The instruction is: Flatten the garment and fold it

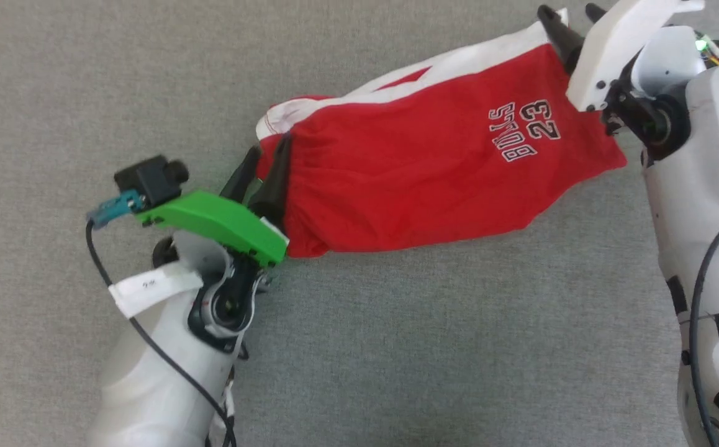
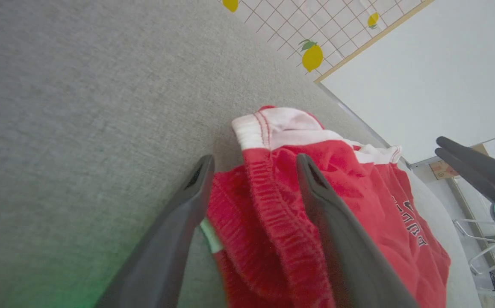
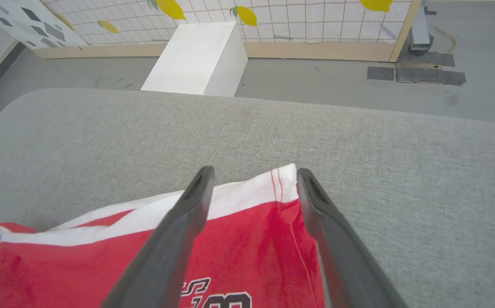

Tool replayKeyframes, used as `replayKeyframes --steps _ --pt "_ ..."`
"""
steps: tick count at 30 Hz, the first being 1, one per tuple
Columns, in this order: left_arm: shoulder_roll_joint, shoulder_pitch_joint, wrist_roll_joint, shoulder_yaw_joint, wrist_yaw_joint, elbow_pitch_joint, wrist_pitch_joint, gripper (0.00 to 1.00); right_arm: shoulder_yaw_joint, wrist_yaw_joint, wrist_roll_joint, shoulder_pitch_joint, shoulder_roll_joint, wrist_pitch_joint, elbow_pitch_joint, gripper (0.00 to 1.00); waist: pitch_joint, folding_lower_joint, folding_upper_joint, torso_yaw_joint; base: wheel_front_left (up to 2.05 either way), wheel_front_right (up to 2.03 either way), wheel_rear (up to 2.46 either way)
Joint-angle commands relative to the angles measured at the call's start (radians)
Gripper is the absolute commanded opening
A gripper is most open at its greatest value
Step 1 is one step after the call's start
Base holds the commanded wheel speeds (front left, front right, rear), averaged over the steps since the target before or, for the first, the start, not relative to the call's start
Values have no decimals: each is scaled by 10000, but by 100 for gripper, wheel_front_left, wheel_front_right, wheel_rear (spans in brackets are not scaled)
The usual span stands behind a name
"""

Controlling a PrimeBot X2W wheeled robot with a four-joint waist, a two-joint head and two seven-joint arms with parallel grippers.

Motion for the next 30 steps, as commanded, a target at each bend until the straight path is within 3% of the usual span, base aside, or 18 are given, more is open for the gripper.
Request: replayKeyframes --steps 1,5,10,13,15,19,30 --pt "196 295 95 49 136 -37 -157 100 9 -13 87 -19 -79 -171 -60 100 -412 -1 0 -40 0 0 0" --pt "627 507 882 -61 315 -478 -787 100 141 -13 80 424 -293 -417 -325 100 -874 -1 0 -77 0 0 0" --pt "1338 851 2967 -664 594 -1110 -1889 100 339 -13 -305 1545 -664 -340 -829 100 -1417 -1 0 -148 0 0 0" --pt "1456 1164 3892 -790 743 -1498 -2087 100 327 -13 -513 2168 -780 84 -1020 100 -1618 -1 0 -176 0 0 0" --pt "1178 1829 4903 -455 912 -2283 -2138 100 270 -13 -975 2942 -878 1007 -1359 100 -1773 -1 0 -178 0 0 0" --pt "781 2466 5543 -95 833 -2669 -2142 100 242 -13 -1279 3369 -805 1804 -1734 100 -1730 -1 0 -114 0 0 0" --pt "-97 2702 6338 525 27 -2490 -2144 100 501 -13 -2116 3303 -689 2982 -1910 100 -1177 -1 0 305 0 0 0"
